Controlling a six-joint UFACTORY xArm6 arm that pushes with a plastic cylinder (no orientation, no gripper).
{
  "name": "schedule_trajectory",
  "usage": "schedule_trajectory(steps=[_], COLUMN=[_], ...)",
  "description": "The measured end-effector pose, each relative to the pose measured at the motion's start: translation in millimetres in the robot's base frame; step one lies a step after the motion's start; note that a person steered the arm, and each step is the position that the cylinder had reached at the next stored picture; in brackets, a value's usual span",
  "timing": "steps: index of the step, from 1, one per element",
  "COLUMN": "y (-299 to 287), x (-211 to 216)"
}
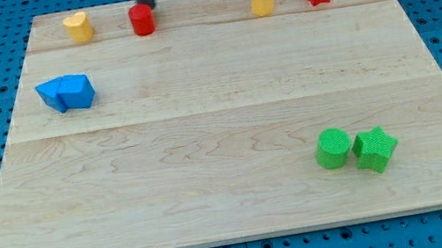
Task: Push red star into red circle
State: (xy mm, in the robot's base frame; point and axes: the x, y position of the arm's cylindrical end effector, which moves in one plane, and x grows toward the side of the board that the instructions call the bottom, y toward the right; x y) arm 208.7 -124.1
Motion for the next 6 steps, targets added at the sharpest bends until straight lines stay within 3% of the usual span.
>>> schedule_trajectory(steps=[2,5,6], y=[-143.3,-169.9,-61.3], x=[31.7,33.2,23.0])
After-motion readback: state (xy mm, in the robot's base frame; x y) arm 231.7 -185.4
